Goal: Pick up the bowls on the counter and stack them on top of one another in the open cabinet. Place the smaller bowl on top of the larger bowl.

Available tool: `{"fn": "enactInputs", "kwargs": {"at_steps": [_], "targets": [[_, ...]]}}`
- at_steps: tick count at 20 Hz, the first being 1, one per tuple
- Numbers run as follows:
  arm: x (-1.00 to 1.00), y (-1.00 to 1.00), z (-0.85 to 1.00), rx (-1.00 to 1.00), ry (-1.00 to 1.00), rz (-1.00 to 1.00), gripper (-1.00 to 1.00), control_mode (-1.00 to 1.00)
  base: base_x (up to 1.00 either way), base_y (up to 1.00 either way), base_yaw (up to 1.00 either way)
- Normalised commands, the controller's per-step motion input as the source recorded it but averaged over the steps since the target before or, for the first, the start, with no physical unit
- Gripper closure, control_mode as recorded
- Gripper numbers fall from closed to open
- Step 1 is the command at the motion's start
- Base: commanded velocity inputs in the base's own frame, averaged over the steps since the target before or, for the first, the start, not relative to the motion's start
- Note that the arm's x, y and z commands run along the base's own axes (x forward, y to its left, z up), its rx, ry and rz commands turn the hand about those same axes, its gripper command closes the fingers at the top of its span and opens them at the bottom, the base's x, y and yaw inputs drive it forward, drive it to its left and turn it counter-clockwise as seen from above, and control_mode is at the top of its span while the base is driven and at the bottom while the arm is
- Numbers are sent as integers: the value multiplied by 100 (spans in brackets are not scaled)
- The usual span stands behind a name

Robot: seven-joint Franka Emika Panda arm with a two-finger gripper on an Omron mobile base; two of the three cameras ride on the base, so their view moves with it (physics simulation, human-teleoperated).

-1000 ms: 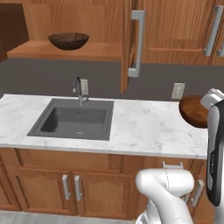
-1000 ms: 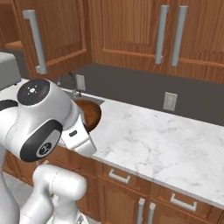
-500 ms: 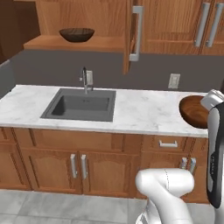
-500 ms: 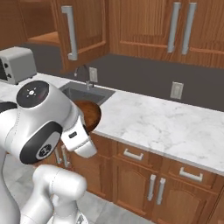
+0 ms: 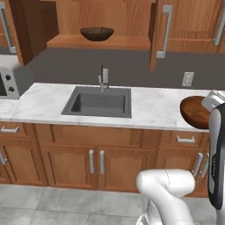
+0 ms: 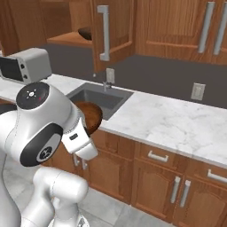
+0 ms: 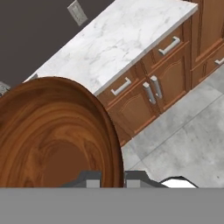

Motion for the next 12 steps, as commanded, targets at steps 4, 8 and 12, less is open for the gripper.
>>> {"fn": "enactInputs", "kwargs": {"at_steps": [4, 8, 12], "targets": [[0, 0, 0, 0, 0, 0, 100, 100, -8, 62, 0], [0, 0, 0, 0, 0, 0, 100, 100, -7, 62, 0], [0, 0, 0, 0, 0, 0, 100, 100, -2, 56, -4]]}}
